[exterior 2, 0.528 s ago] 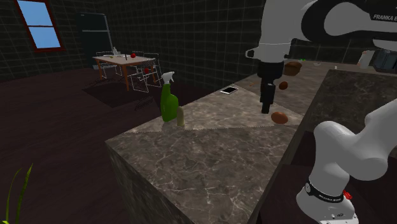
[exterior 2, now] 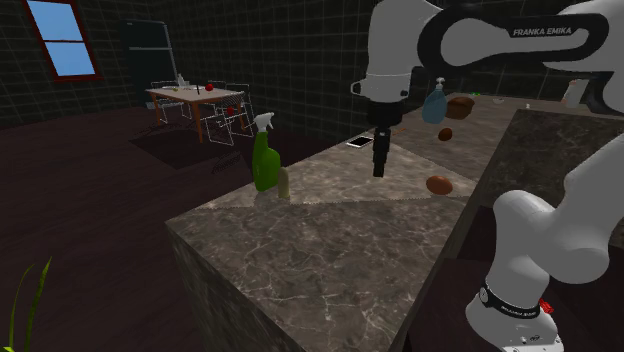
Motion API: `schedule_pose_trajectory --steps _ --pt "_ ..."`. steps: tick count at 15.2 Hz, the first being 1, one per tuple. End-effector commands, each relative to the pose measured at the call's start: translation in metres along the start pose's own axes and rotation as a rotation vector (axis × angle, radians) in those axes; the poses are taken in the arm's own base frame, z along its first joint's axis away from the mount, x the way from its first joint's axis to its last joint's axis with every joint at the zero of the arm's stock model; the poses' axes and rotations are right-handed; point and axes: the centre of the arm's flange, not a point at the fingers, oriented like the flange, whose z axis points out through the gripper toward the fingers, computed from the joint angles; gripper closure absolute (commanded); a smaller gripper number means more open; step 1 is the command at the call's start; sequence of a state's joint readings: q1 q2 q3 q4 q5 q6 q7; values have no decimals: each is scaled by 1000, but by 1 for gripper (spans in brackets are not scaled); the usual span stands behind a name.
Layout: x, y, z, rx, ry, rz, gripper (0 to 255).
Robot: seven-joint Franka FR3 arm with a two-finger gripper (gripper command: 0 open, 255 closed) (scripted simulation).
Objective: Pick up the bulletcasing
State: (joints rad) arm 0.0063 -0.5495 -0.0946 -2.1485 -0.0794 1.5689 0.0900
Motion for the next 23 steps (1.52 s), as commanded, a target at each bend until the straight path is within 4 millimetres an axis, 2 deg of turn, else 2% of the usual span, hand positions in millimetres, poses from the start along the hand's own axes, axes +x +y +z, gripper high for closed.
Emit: schedule_pose_trajectory --steps 1,21,23 --pt "24 6 5 -6 0 3 0" --pt "280 49 39 -56 4 31 0" --pt "281 49 50 -56 4 31 0"
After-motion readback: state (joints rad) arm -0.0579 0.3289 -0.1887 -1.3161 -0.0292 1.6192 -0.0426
